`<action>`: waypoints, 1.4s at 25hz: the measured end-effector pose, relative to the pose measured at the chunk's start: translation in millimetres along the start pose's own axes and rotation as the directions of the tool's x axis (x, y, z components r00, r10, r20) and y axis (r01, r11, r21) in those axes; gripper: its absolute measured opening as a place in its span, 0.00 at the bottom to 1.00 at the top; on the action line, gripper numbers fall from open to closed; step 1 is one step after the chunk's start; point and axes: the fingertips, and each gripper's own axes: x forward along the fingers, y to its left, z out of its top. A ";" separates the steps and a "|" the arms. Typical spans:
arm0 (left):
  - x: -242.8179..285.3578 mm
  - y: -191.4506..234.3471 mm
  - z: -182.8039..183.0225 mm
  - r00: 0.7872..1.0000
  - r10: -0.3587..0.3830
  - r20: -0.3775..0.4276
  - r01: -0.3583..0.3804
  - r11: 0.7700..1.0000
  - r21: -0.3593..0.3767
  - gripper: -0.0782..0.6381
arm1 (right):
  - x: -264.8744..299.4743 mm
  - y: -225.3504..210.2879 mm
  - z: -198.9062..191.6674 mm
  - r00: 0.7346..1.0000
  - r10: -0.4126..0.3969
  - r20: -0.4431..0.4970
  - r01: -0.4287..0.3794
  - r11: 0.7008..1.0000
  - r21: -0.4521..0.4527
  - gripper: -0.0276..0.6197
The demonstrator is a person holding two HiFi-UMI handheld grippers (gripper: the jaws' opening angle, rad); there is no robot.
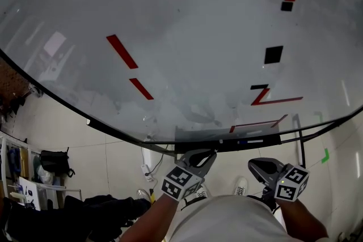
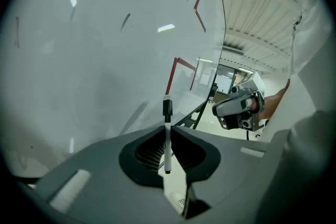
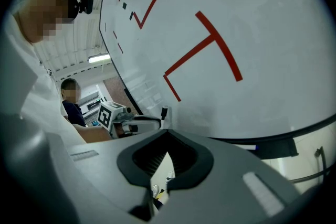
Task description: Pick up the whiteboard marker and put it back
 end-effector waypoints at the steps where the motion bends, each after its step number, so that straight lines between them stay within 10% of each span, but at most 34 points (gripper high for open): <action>1: -0.6 0.9 0.6 1.000 0.001 0.006 -0.001 1.000 -0.005 0.18 | 0.5 -0.9 0.8 1.000 -0.001 0.000 0.001 1.000 -0.001 0.05; 35: -52.3 -26.4 37.8 0.959 -0.141 0.246 0.187 0.966 -0.177 0.18 | -1.0 9.9 10.5 0.999 0.041 0.031 -0.042 0.998 0.038 0.05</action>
